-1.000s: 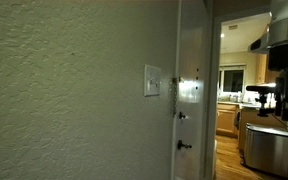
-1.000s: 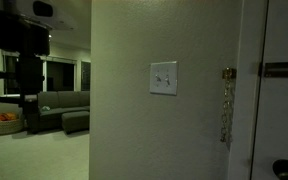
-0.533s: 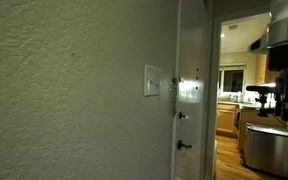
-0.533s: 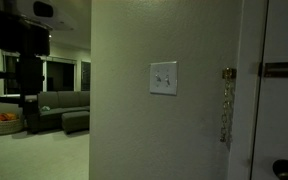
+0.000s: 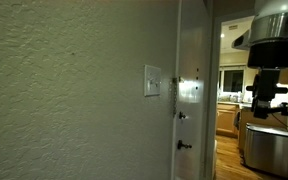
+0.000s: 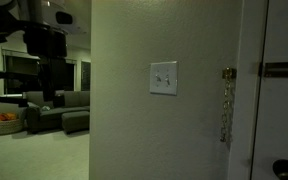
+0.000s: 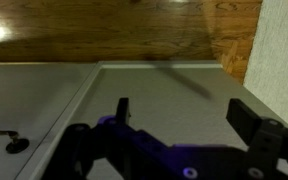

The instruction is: Flip the left switch on the wall

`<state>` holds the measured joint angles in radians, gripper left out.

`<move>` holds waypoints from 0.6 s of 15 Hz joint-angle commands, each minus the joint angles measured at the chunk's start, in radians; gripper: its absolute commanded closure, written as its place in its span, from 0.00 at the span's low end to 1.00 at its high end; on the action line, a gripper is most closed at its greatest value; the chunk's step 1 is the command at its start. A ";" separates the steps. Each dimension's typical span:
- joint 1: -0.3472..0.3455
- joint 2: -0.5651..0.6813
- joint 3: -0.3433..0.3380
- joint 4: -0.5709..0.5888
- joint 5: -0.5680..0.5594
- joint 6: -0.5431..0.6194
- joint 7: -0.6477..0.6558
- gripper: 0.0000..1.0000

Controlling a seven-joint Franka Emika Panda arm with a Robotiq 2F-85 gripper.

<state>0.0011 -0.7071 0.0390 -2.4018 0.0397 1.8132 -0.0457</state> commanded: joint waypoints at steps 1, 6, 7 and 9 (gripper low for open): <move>0.011 0.098 0.023 0.070 0.004 0.095 0.063 0.00; 0.009 0.232 0.048 0.180 -0.010 0.186 0.109 0.00; 0.010 0.250 0.051 0.200 -0.016 0.190 0.109 0.00; 0.017 0.231 0.038 0.174 -0.010 0.178 0.079 0.00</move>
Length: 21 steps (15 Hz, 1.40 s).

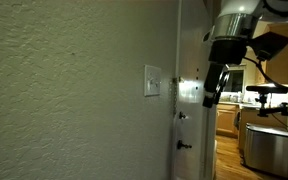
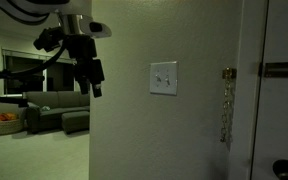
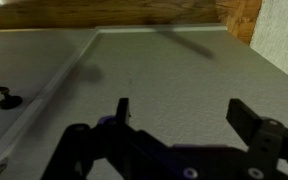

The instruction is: Flip the left switch on the wall

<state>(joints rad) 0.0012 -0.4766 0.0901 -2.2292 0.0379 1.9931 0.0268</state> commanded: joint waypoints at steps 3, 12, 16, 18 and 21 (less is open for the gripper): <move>0.017 0.027 -0.012 0.027 -0.008 -0.002 0.007 0.00; 0.016 0.116 0.000 0.111 -0.017 0.043 0.020 0.00; 0.013 0.199 -0.003 0.225 -0.040 0.076 0.012 0.00; 0.009 0.240 -0.009 0.283 -0.053 0.083 0.007 0.00; 0.005 0.293 -0.022 0.364 -0.065 0.085 0.006 0.00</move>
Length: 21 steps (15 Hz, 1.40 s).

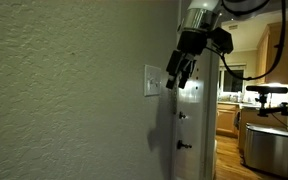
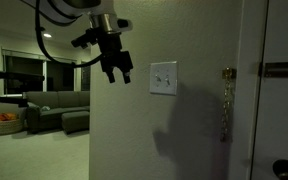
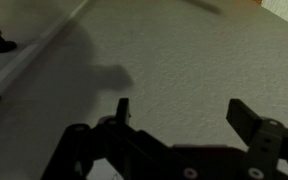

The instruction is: Flip the left switch on the wall

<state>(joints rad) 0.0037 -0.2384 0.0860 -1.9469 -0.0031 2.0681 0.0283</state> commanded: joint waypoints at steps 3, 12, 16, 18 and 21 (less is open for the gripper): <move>-0.001 0.085 -0.030 0.144 -0.027 0.015 0.007 0.33; -0.003 0.159 -0.058 0.249 -0.019 0.108 -0.005 0.75; -0.006 0.190 -0.066 0.261 -0.028 0.150 -0.009 0.77; -0.010 0.202 -0.072 0.269 -0.037 0.159 -0.007 0.79; -0.014 0.204 -0.082 0.275 -0.057 0.165 -0.004 0.95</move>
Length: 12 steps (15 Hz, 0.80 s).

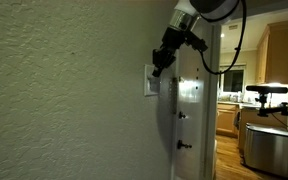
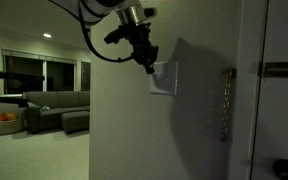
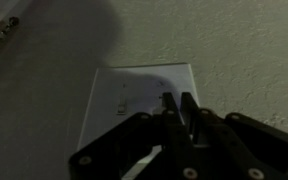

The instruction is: Flip the left switch on the wall

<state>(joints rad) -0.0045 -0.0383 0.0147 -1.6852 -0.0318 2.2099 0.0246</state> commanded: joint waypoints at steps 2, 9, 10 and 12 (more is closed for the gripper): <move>-0.008 0.006 -0.018 0.020 -0.032 0.025 0.000 0.97; 0.001 0.019 -0.013 0.017 -0.008 0.016 0.009 0.94; 0.003 0.021 -0.011 0.017 -0.006 0.017 0.006 0.96; 0.007 0.026 -0.007 0.021 -0.004 0.017 0.004 0.96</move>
<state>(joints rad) -0.0040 -0.0172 0.0048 -1.6727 -0.0440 2.2149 0.0246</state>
